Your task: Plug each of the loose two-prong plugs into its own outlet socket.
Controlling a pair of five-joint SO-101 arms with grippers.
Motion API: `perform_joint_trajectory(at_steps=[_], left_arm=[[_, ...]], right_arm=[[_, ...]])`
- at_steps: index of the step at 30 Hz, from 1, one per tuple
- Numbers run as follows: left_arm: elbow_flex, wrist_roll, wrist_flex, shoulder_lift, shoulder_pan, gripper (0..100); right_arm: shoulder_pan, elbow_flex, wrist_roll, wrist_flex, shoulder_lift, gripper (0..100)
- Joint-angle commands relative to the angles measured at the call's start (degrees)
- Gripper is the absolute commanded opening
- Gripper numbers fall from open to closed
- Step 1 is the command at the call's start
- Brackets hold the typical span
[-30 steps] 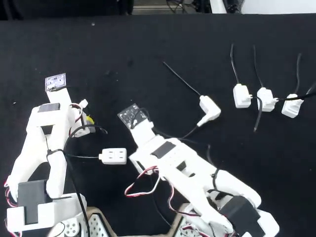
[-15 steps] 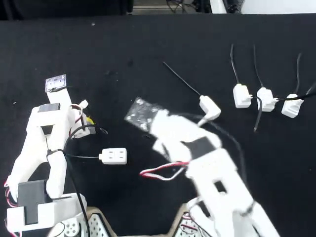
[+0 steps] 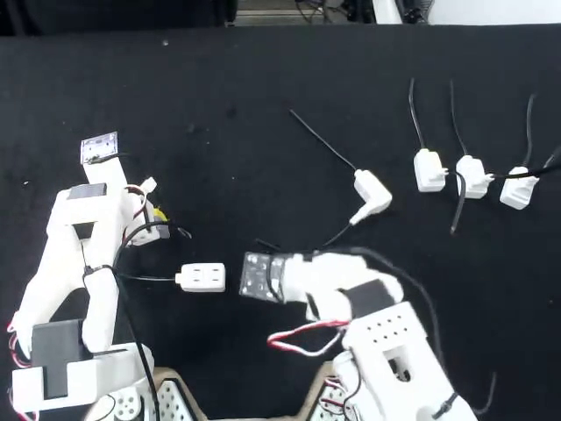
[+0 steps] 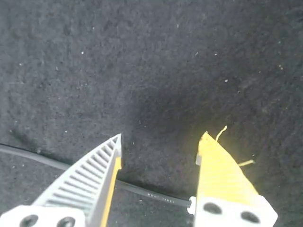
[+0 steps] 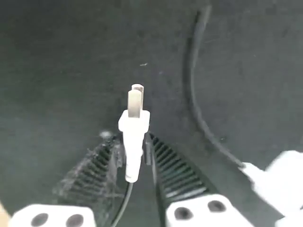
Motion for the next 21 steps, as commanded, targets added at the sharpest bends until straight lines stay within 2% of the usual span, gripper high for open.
perform_joint_trajectory(at_steps=[1, 3, 8, 14, 17, 20, 21], left_arm=[[-0.75, 0.53, 0.53, -2.55, -0.57, 26], [-0.75, 0.53, 0.53, -2.55, -0.57, 26], [-0.31, 0.53, 0.53, -2.55, -0.66, 26], [-0.22, 0.53, 0.53, -2.55, -0.66, 26], [-0.22, 0.53, 0.53, -2.55, -0.66, 26], [-0.13, 0.53, 0.53, -2.55, -0.66, 26], [-0.13, 0.53, 0.53, -2.55, -0.66, 26]], right_arm=[[-0.97, 0.13, -8.09, -2.29, 3.65, 1.1], [-2.46, -1.36, -11.52, -2.29, 6.29, 2.3], [-5.27, -3.47, -15.65, -3.69, 13.14, 18.8], [-5.01, -4.0, -15.65, -10.2, 20.18, 13.5], [-5.01, -5.23, -15.65, -10.46, 21.67, 10.0], [-5.01, -5.58, -16.18, -10.2, 20.44, 0.5], [-5.01, -5.58, -16.18, -9.49, 19.74, 1.9]])
